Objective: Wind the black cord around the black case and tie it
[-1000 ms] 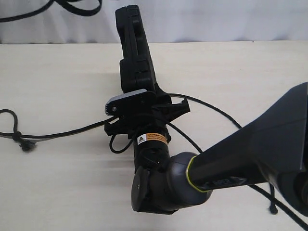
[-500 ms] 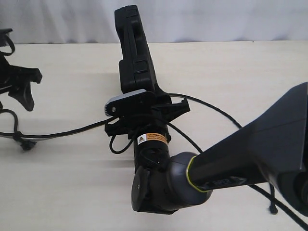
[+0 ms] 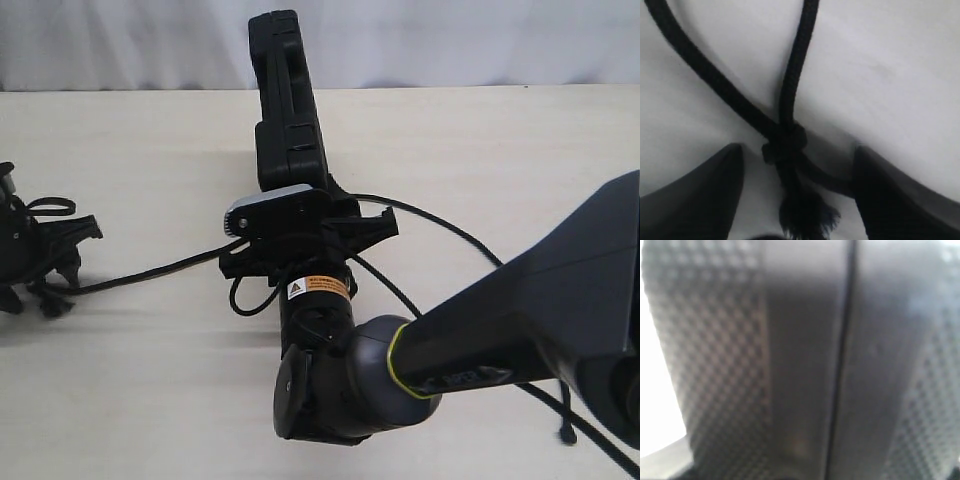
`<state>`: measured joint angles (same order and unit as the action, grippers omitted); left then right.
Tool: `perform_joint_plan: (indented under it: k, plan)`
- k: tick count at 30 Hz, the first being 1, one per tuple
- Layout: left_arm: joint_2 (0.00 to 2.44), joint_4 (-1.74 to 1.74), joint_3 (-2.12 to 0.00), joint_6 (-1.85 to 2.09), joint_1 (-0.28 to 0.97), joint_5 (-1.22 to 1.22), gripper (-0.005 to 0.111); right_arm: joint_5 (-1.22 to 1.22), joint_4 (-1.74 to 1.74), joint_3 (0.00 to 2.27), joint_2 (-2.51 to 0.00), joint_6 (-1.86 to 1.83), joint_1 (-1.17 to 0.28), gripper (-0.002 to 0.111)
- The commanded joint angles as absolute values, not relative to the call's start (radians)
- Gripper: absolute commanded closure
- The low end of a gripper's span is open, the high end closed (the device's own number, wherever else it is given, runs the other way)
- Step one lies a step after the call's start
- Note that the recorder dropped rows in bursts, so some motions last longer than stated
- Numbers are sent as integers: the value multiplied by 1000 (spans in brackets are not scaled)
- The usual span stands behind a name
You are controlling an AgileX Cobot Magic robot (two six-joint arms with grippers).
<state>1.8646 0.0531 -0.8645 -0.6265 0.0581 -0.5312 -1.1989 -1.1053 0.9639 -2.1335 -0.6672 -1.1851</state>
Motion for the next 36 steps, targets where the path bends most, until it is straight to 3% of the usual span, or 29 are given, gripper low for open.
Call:
perform_joint_plan:
  k: [1, 3, 8, 14, 25, 28, 32, 36]
  plan:
    - [1887, 69, -863, -636, 57, -461, 47, -1221, -1083, 963, -2129, -666, -1176, 104]
    - [1887, 78, -863, -636, 46, -433, 50, -1221, -1083, 963, -2129, -666, -1176, 104]
    - [1887, 347, -863, -530, 46, -474, 107, -1221, -1084, 963, -2129, -669, -1176, 104]
    - [1663, 345, -863, -263, 56, -342, 107, -1221, -1084, 963, -2126, -674, -1176, 104]
    - [1438, 266, -863, 433, 432, -357, 107, -1221, -1103, 963, -2115, -721, -1176, 104]
    - [1441, 110, -868, 714, 439, -358, 107, -1221, -1099, 963, -2115, -719, -1176, 104]
    - [1538, 85, -1056, 719, 437, -587, 107, -1221, -1099, 959, -2115, -719, -1178, 104]
    - [1549, -127, -1163, 1017, 343, -734, 107, -1221, -1080, 940, -2115, -710, -1189, 104]
